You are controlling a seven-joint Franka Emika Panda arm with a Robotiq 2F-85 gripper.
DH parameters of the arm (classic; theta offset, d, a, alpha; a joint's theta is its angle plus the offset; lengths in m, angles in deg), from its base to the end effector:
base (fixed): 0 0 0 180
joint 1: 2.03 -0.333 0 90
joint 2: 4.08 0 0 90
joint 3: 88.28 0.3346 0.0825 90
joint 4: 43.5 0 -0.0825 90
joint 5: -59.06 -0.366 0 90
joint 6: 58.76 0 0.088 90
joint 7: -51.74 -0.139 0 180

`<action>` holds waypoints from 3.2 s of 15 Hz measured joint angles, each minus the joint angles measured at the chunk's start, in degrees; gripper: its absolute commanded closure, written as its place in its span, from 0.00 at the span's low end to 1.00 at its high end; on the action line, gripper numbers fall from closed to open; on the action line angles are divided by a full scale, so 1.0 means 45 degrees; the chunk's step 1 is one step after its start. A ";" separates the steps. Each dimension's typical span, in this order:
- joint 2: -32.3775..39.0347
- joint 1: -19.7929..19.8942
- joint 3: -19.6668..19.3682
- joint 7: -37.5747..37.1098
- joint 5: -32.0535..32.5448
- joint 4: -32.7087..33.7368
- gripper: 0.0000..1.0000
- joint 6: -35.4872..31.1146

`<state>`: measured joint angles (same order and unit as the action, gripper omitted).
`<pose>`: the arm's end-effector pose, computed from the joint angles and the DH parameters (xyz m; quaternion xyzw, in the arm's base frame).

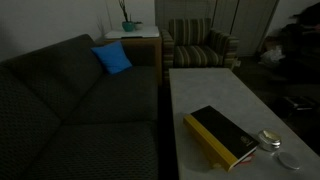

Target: Pick the lid on the table and put it on the silver bottle

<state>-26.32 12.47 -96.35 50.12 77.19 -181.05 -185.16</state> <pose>0.3897 -0.1853 0.4726 0.9815 -0.1248 0.0751 0.1242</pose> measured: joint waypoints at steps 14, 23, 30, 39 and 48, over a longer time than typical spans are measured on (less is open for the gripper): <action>0.0000 0.0000 0.0000 -0.0004 0.0000 0.0000 0.00 0.0001; 0.0000 0.0000 0.0000 -0.0005 0.0000 0.0000 0.00 0.0001; 0.0000 0.0000 0.0000 -0.0005 0.0000 0.0000 0.00 0.0001; 0.0000 -0.0001 0.0000 -0.0005 0.0000 0.0000 0.00 0.0002; 0.2209 -0.0437 -0.0590 0.2604 -0.0420 0.0356 0.00 0.0011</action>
<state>-16.38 10.50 -99.00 61.84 75.30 -179.45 -185.11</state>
